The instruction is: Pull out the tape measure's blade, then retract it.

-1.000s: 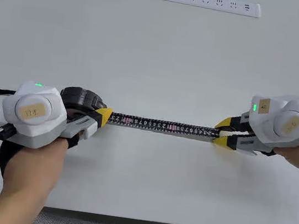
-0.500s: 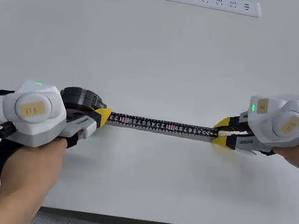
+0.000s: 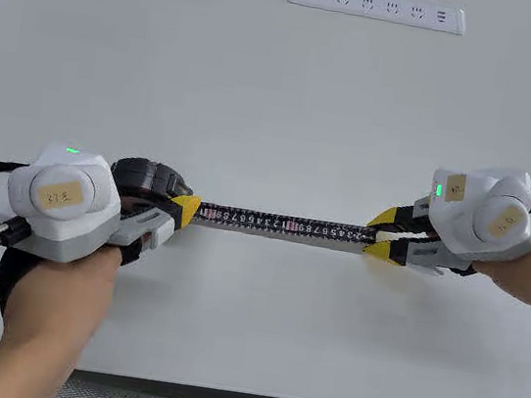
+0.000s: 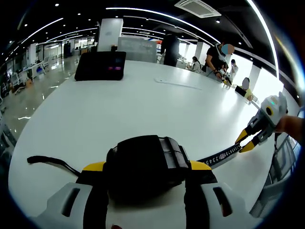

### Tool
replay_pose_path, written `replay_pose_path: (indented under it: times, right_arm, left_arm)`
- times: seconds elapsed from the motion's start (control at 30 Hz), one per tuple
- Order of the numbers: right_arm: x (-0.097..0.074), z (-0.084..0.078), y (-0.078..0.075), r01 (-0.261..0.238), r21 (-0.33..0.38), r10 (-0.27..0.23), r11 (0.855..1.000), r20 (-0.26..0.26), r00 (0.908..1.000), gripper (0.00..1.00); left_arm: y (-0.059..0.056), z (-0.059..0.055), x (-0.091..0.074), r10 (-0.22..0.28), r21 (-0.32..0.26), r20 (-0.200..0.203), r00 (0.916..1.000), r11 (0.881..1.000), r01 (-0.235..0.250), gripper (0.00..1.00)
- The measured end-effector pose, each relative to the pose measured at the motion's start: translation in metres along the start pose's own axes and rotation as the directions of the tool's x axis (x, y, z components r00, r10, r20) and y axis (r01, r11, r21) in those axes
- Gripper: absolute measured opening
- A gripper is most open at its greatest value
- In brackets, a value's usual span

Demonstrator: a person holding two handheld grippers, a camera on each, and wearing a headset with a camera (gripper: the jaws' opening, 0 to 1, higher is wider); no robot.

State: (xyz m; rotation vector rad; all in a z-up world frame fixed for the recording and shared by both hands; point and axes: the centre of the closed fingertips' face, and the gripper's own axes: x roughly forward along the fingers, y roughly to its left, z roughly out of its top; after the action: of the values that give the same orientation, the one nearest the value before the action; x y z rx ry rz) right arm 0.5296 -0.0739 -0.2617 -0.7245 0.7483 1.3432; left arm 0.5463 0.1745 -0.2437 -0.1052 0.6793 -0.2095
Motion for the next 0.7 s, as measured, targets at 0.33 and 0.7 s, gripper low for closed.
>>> replay_pose_path:
  times: [0.33,0.7]
  right_arm:
    - [0.007,0.014,0.000,-0.012,0.000,0.012,1.000,0.028,0.9996,0.10]
    - [0.018,0.026,0.001,-0.023,-0.004,0.024,1.000,0.049,0.9985,0.11]
  left_arm:
    - [0.000,0.000,0.000,-0.002,-0.002,-0.001,1.0000,1.000,0.002,0.60]
    - [-0.001,0.001,0.000,-0.003,-0.004,0.001,1.0000,1.000,0.003,0.60]
